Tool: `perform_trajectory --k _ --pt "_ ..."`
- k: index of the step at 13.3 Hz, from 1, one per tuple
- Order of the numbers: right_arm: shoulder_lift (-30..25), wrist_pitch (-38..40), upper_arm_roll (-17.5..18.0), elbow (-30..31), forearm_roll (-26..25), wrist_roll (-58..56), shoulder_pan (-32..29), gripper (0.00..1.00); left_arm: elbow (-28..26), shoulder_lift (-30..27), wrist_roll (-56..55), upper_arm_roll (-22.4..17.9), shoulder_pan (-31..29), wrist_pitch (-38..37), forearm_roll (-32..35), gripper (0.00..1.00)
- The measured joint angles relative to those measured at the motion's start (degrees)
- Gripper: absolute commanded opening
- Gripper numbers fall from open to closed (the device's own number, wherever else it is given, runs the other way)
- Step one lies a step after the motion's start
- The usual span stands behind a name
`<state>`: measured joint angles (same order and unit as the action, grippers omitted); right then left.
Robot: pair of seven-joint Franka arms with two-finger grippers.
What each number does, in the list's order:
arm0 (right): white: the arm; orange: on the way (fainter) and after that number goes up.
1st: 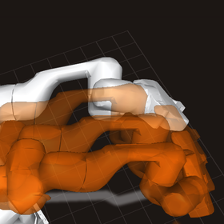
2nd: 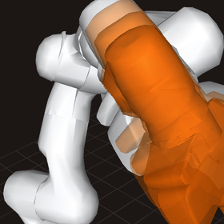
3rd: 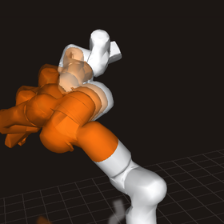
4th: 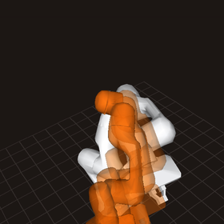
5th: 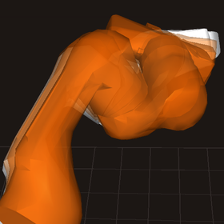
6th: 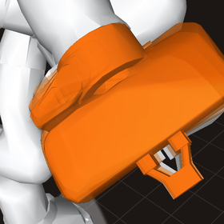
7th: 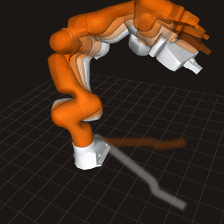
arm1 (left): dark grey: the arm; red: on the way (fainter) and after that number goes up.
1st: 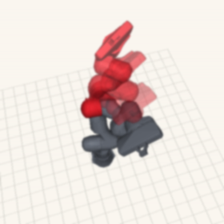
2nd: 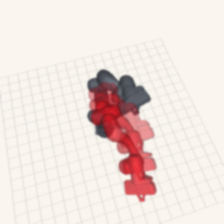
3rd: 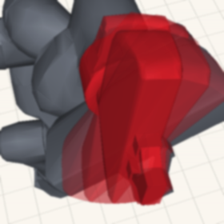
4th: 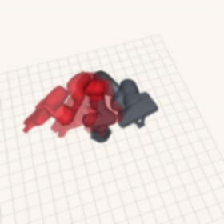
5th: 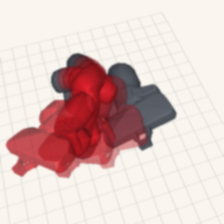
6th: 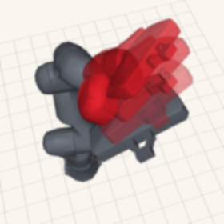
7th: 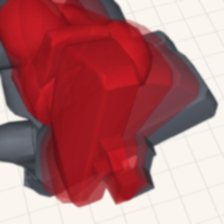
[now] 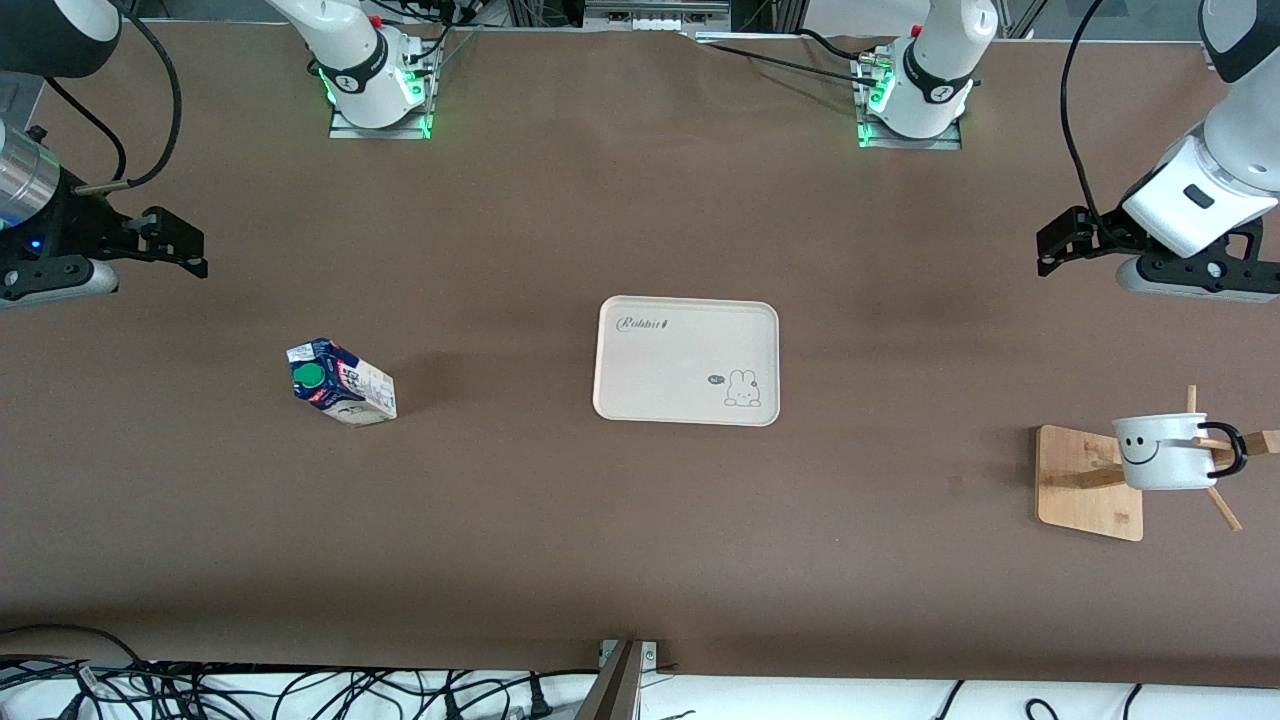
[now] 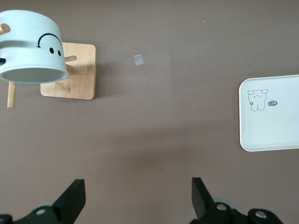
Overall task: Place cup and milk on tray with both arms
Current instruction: 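Move the right gripper down to the blue milk carton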
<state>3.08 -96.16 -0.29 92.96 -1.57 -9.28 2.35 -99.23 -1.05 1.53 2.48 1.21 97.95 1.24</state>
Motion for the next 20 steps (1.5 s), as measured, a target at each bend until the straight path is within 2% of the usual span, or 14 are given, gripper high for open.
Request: perform_trajectory --k 11,17,20 --pt "0.98 -2.04 0.05 -0.08 0.01 0.12 -0.02 1.00 0.01 0.05 0.00 0.00 0.00 0.00 0.00 1.00" --pt "10.21 -4.23 0.09 0.01 0.02 -0.01 -0.04 1.00 0.11 0.06 0.00 0.00 0.00 0.00 0.00 1.00" --pt "11.58 -5.27 0.94 0.04 0.28 -0.05 0.37 1.00 0.17 0.11 0.00 0.01 0.00 0.00 0.00 1.00"
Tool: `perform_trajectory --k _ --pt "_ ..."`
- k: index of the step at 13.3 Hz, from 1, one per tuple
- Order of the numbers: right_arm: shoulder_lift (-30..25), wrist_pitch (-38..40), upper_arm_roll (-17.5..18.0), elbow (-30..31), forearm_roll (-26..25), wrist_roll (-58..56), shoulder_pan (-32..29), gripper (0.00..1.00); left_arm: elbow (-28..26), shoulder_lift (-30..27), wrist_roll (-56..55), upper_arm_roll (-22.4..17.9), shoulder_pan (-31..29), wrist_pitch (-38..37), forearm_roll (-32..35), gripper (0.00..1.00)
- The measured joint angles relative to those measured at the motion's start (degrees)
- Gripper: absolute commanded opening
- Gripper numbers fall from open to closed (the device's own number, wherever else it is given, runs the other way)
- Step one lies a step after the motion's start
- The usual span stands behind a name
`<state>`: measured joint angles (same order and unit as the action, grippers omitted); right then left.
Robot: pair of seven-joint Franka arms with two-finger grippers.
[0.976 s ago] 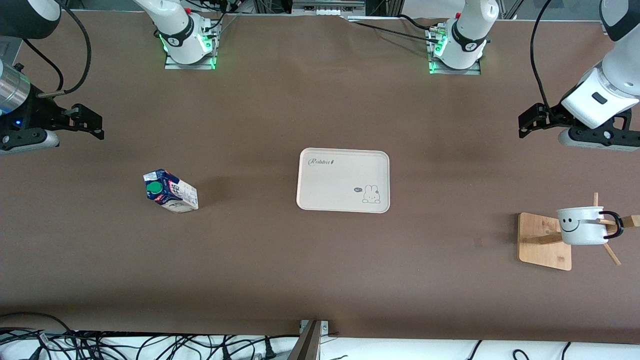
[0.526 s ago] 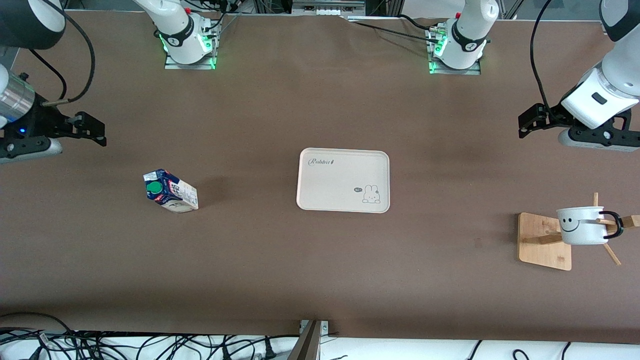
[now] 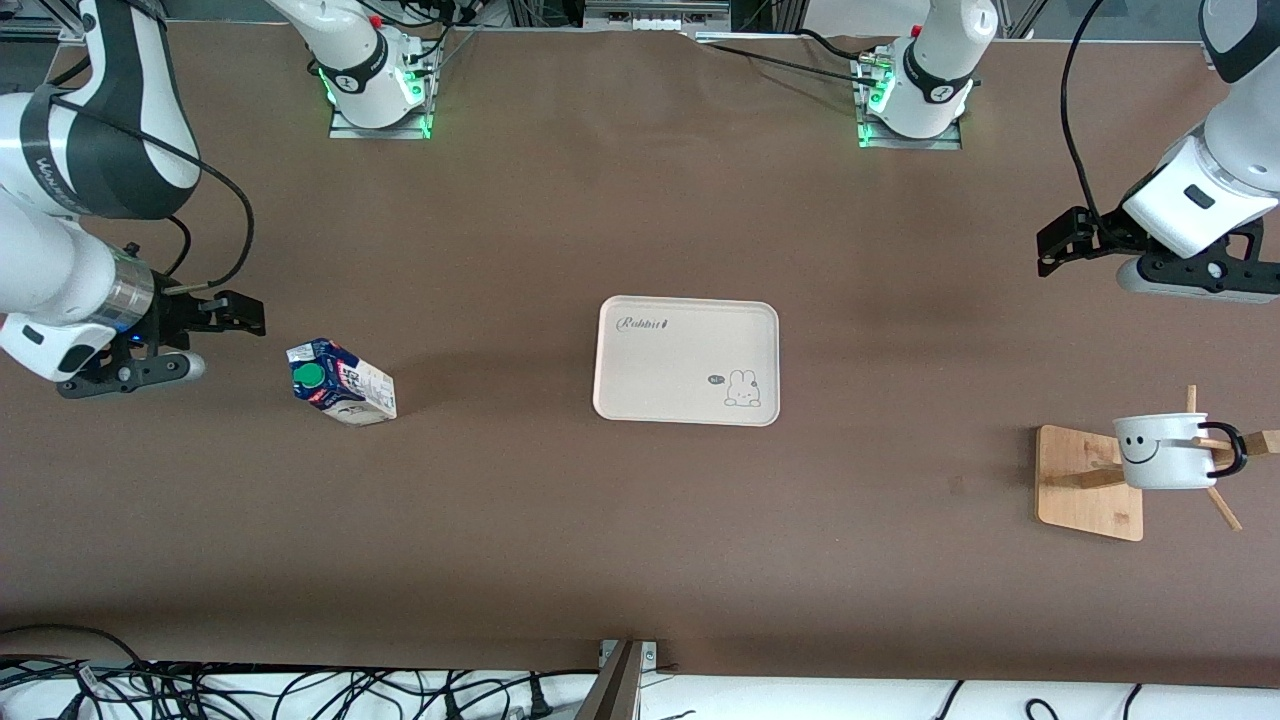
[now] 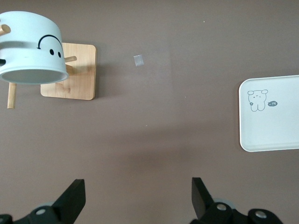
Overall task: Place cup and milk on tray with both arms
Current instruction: 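Move the right gripper down to the blue milk carton, then close the right gripper on the milk carton's top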
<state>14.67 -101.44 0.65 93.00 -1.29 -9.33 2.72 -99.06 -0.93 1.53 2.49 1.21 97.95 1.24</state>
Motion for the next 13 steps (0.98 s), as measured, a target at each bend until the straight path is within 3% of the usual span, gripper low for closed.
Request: perform_trajectory --k 4,13 --pt "3.18 -4.34 1.04 0.97 0.13 2.00 3.89 1.00 0.21 0.05 0.00 0.01 0.00 0.02 0.00 1.00" --pt "6.62 -11.42 0.29 6.36 0.12 1.93 2.76 1.00 0.35 0.42 0.00 0.03 0.10 0.03 0.00 1.00"
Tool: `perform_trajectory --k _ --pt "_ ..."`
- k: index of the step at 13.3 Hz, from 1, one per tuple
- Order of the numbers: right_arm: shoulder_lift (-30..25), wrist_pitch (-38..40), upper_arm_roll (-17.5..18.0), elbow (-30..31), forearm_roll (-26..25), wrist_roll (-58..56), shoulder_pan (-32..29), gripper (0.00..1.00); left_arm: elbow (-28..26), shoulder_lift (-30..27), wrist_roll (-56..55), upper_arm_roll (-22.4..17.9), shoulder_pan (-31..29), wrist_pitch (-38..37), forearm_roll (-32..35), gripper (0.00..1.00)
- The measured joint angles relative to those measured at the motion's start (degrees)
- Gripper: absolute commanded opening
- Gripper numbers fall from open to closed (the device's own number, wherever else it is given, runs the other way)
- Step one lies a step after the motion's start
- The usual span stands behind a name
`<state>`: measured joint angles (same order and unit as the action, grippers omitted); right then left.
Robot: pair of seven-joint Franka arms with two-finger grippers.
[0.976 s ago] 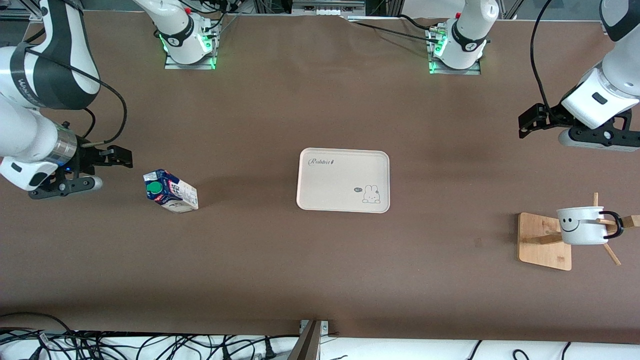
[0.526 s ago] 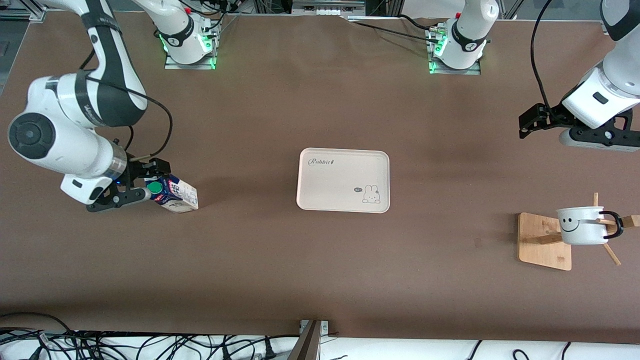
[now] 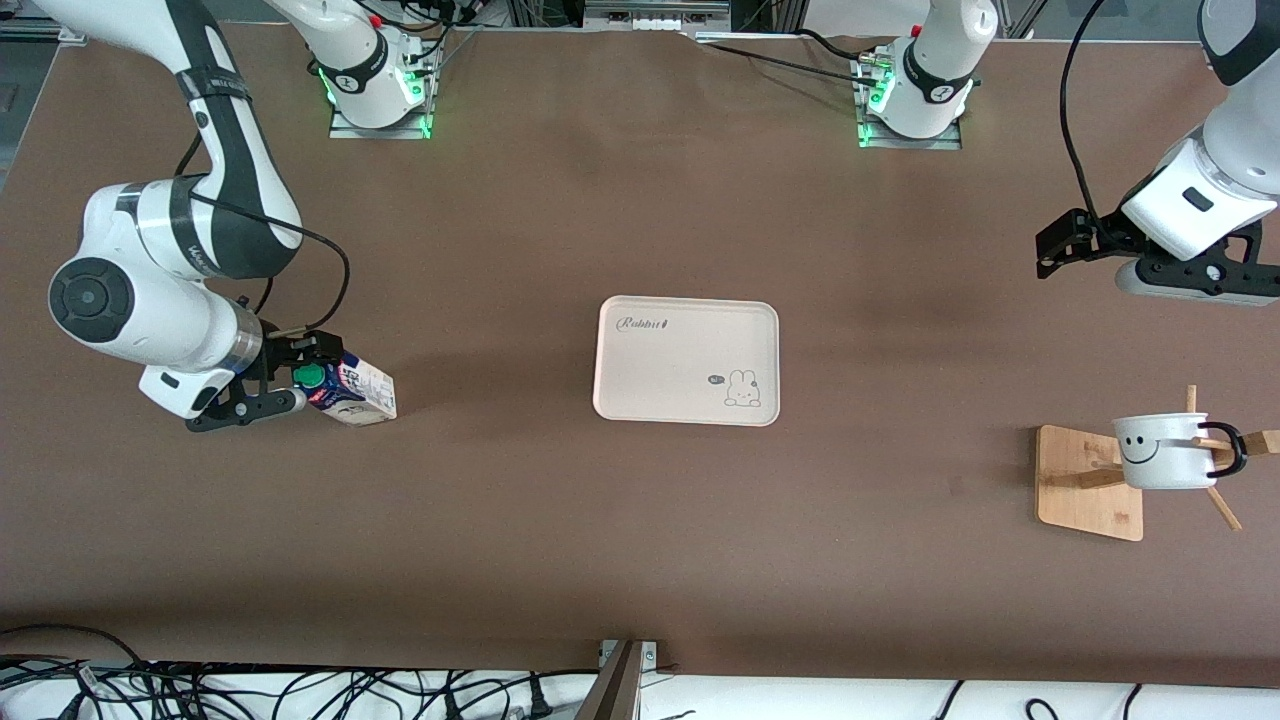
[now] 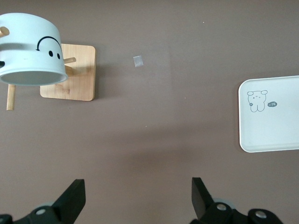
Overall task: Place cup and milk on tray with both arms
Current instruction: 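Close the right gripper on the milk carton's top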
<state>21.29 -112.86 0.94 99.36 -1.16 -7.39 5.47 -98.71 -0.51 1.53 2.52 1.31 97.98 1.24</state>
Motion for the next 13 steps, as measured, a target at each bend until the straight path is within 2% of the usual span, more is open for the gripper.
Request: perform_trajectory --k 1,3,5,7,13 --pt "0.25 -0.96 0.00 0.87 0.00 0.00 -0.01 0.97 0.02 0.04 0.00 0.00 0.03 0.00 0.00 1.00" --pt "0.45 -2.18 0.00 2.41 0.00 0.01 -0.01 0.75 0.05 0.06 0.00 0.00 0.09 0.03 0.00 1.00" --pt "0.45 -2.82 -0.01 2.72 0.01 0.08 -0.03 0.49 0.09 0.07 0.00 0.00 0.11 0.04 0.00 1.00" --pt "0.37 -3.24 -0.07 2.58 0.03 0.11 -0.17 0.35 0.09 0.07 0.00 0.00 0.11 0.04 0.00 1.00" --pt "0.14 -2.55 0.45 0.68 0.78 1.77 0.11 0.35 0.11 0.09 0.00 0.00 0.21 0.04 0.00 1.00"
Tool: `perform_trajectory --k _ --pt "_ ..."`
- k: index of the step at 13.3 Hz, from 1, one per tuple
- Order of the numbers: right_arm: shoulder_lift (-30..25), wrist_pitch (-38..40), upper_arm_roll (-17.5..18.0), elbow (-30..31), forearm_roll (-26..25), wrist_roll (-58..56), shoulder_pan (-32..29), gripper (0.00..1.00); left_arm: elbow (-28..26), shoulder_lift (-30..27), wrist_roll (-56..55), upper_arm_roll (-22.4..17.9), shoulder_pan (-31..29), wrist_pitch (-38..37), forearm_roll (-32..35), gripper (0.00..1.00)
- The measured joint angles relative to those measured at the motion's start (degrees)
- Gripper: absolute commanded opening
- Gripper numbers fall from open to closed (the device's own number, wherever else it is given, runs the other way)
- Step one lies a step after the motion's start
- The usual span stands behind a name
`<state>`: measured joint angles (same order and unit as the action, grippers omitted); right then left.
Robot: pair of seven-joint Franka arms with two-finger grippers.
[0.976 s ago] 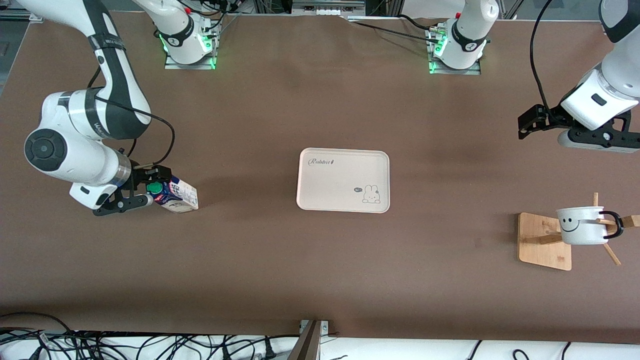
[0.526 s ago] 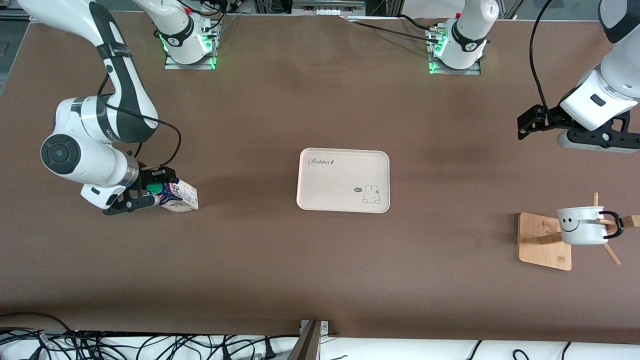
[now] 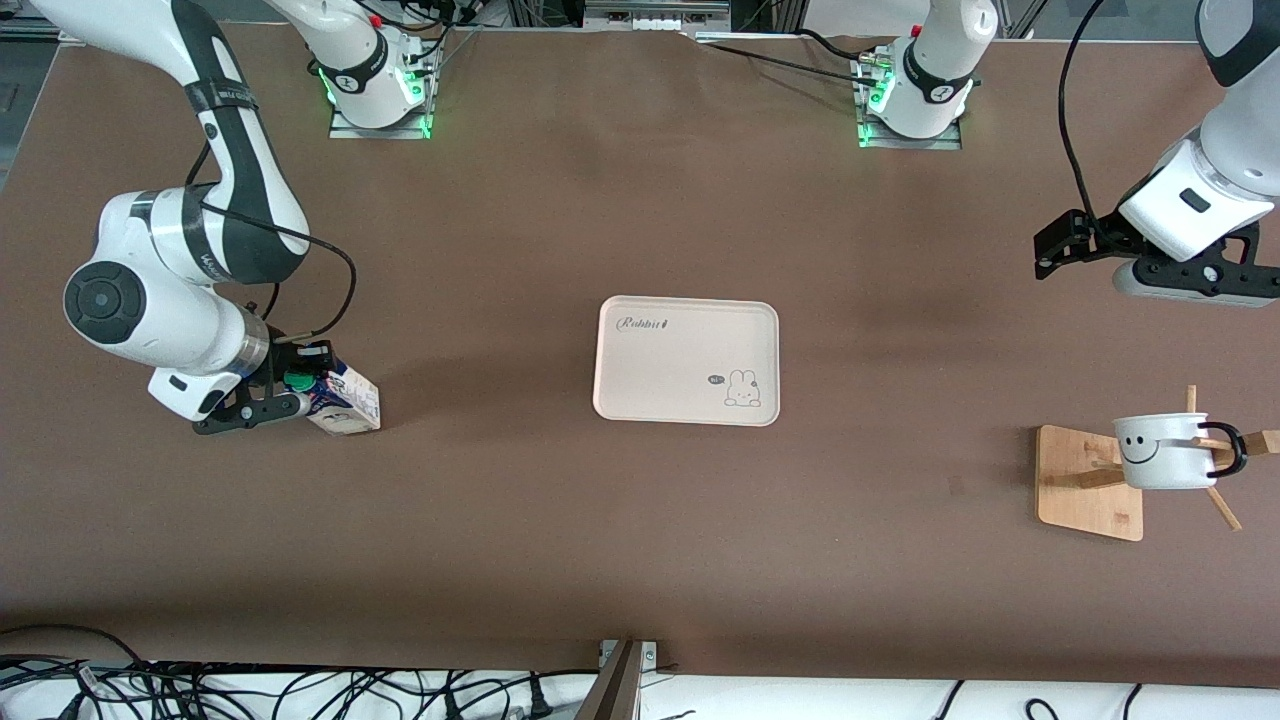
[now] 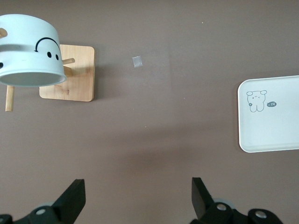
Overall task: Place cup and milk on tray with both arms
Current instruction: 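Close the right gripper on the milk carton's top, then lift the milk carton and carry it over the white tray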
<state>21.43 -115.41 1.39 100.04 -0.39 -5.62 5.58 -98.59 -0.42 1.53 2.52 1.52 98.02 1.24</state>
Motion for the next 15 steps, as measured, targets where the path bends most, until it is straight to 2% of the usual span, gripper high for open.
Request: perform_trajectory --k 3,7,11,15 --pt "-0.09 5.08 1.52 -4.06 4.37 8.03 3.85 0.35 0.01 0.00 0.00 0.00 0.04 0.00 0.00 1.00" --pt "0.92 6.59 2.20 -9.41 7.99 25.78 16.57 0.35 0.02 0.00 0.00 0.00 0.09 0.00 0.00 1.00" --pt "7.96 0.21 2.32 -16.49 8.52 41.00 29.31 0.35 0.04 0.00 0.00 -0.01 0.13 0.00 0.00 1.00" --pt "14.65 -6.78 1.84 -18.52 7.81 46.11 35.00 0.35 0.06 0.00 0.00 -0.01 0.14 0.00 0.00 1.00"
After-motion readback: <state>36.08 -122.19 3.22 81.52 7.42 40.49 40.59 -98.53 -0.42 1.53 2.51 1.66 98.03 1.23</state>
